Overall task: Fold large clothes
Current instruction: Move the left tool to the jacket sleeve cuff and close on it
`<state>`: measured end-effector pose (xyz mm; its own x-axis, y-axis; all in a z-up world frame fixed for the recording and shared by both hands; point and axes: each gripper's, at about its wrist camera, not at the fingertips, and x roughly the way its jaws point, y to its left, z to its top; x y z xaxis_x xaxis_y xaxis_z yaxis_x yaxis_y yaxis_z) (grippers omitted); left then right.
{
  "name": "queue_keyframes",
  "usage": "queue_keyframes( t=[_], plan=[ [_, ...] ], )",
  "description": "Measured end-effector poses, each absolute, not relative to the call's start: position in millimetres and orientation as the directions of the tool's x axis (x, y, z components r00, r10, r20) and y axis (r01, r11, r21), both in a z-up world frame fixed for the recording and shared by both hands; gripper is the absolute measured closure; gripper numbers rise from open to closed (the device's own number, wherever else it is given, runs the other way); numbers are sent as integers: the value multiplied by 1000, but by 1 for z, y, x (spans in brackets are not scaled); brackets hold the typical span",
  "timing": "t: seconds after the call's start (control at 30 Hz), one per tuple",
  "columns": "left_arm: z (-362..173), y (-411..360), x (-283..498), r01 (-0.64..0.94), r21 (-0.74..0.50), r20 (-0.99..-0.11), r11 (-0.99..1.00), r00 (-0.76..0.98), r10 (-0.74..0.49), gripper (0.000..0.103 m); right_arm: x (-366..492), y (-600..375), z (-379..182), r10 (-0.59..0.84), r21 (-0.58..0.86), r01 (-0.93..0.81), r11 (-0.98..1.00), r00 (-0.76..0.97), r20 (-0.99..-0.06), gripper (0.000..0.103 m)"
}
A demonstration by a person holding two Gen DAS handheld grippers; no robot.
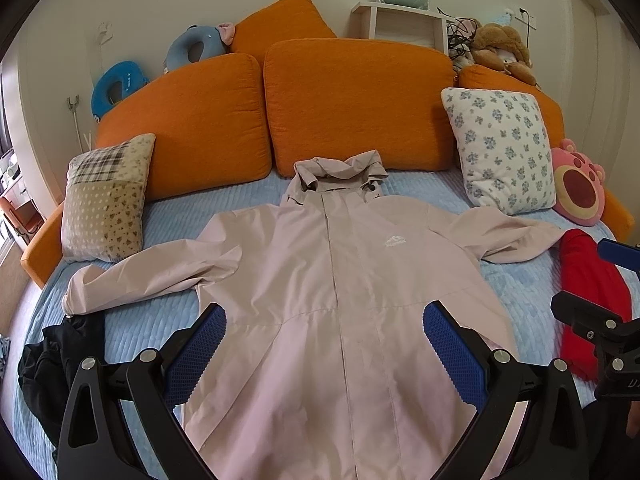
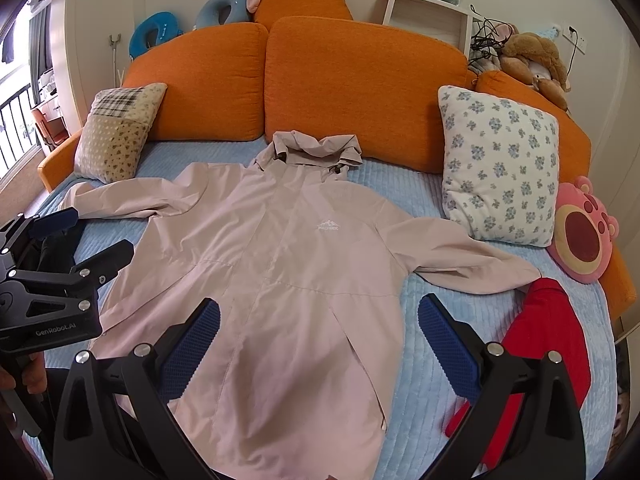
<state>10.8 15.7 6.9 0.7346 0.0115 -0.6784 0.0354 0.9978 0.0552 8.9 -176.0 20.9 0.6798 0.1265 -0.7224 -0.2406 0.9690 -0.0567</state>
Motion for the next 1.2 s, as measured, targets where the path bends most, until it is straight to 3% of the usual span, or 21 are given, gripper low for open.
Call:
queue_keyframes(
  t=[0.43, 0.83, 0.9, 0.97, 1.0, 1.1, 1.13, 1.2],
  plan=[
    [3, 48, 14, -47, 65, -639, 997, 765, 78, 3, 32, -154, 16, 187, -4, -270, 963, 679, -710, 5],
    [-52, 262, 87, -355, -32, -688, 934, 686, 237, 3, 121, -44, -14, 319, 56, -377, 925, 685, -655, 5],
    [-67, 305, 100, -412, -35, -708, 910, 653, 269, 8, 138, -20, -22, 339, 57, -402, 914, 678, -652, 6],
    [-77, 337, 108, -460, -24, -716, 888, 627, 306, 30, 154, 2, -32, 353, 59, -427, 902, 655, -668, 13],
    [-83, 353, 113, -479, -18, -721, 878, 614, 320, 31, 160, 12, -36, 359, 62, -436, 898, 644, -676, 14],
    [-99, 397, 125, -547, -5, -724, 837, 579, 375, 26, 189, 46, -58, 379, 82, -457, 885, 608, -698, 15],
    [-102, 407, 127, -561, -7, -725, 827, 573, 382, 18, 196, 56, -66, 382, 85, -461, 883, 603, -700, 15],
    [-116, 437, 134, -596, -38, -737, 802, 558, 381, 17, 212, 73, -82, 396, 98, -474, 875, 584, -708, 16]
  ],
)
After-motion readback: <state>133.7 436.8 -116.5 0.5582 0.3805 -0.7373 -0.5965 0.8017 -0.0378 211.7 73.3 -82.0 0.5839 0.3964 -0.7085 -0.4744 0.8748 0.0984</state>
